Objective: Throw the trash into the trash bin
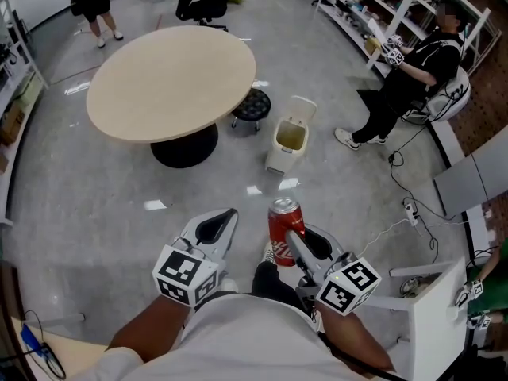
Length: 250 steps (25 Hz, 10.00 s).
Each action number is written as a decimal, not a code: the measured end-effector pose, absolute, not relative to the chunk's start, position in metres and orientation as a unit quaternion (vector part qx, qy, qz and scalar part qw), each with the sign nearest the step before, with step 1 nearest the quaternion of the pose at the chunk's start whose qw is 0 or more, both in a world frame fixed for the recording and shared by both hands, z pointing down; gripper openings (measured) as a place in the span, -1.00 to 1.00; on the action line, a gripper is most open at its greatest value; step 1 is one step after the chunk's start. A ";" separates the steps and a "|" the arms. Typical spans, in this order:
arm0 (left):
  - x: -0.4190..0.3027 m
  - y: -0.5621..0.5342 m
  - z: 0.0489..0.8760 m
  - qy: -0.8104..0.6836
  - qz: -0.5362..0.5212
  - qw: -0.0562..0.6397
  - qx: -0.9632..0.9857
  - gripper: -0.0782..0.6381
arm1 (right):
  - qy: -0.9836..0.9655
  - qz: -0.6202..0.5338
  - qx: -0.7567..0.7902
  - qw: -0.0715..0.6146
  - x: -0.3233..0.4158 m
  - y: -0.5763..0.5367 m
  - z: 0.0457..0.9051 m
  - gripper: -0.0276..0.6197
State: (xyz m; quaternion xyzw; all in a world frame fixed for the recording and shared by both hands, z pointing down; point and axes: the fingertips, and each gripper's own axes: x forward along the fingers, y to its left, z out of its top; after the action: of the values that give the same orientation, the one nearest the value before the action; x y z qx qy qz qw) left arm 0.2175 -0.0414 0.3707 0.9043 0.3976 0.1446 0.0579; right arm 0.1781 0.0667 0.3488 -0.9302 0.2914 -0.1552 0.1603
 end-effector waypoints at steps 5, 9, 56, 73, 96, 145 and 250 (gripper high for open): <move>0.224 -0.030 0.379 0.404 0.155 0.058 0.900 -0.76 | 0.278 -0.155 -0.933 0.170 0.182 0.078 0.357 -0.70; 0.233 -0.014 0.380 0.417 0.161 0.050 0.893 -0.76 | 0.261 -0.154 -0.937 0.175 0.192 0.096 0.361 -0.70; 0.421 0.179 0.402 0.412 0.221 0.017 0.884 -0.76 | 0.227 -0.148 -0.932 0.240 0.377 0.316 0.394 -0.70; 0.503 0.198 0.405 0.418 0.217 0.024 0.882 -0.76 | 0.206 -0.163 -0.935 0.239 0.443 0.332 0.402 -0.70; 0.683 0.201 0.397 0.476 0.194 0.026 0.857 -0.76 | 0.141 -0.191 -0.953 0.187 0.606 0.327 0.395 -0.70; 0.673 0.240 0.708 0.352 0.474 -0.014 0.807 -0.76 | 0.176 -0.486 -0.841 0.160 0.718 0.348 0.821 -0.70; 0.642 0.213 0.345 0.480 0.137 0.040 0.866 -0.76 | 0.223 -0.112 -0.956 0.153 0.586 0.306 0.322 -0.91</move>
State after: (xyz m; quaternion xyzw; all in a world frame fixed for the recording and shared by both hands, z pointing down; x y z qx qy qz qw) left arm 0.6423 0.2128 0.3445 0.8658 0.4796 0.1370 0.0398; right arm 0.5856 0.3065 0.3216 -0.9561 0.2235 -0.1117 0.1532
